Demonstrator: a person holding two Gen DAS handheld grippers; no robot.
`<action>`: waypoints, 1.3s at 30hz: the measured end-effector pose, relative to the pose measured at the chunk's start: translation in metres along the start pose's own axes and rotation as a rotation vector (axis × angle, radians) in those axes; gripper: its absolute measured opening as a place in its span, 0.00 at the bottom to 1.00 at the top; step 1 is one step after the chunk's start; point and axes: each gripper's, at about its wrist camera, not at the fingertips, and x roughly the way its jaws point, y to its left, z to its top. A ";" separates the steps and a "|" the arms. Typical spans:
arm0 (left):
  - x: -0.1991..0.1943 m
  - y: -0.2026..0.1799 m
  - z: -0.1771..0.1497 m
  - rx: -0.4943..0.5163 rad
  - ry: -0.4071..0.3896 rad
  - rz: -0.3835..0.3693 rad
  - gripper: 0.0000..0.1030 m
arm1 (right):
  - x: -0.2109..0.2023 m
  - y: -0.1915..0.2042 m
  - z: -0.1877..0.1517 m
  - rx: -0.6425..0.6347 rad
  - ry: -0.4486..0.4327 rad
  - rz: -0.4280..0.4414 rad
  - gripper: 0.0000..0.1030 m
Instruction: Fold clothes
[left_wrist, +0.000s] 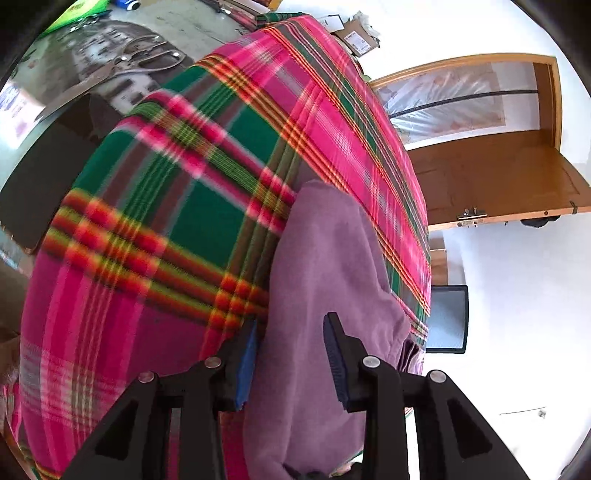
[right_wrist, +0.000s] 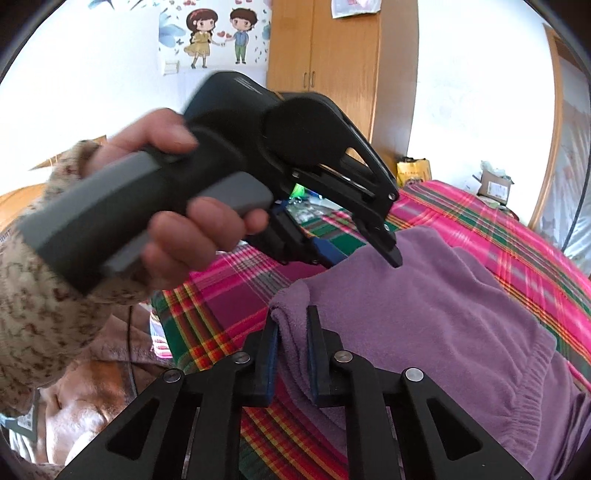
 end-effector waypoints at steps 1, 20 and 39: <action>0.001 0.000 0.003 -0.001 0.009 -0.001 0.34 | 0.000 0.000 -0.001 0.002 -0.003 0.003 0.12; 0.025 -0.002 0.034 -0.063 0.046 -0.067 0.21 | -0.001 -0.016 -0.010 0.037 -0.034 0.045 0.12; 0.002 -0.086 0.017 -0.011 -0.065 -0.004 0.12 | -0.073 -0.020 -0.002 0.033 -0.192 -0.036 0.12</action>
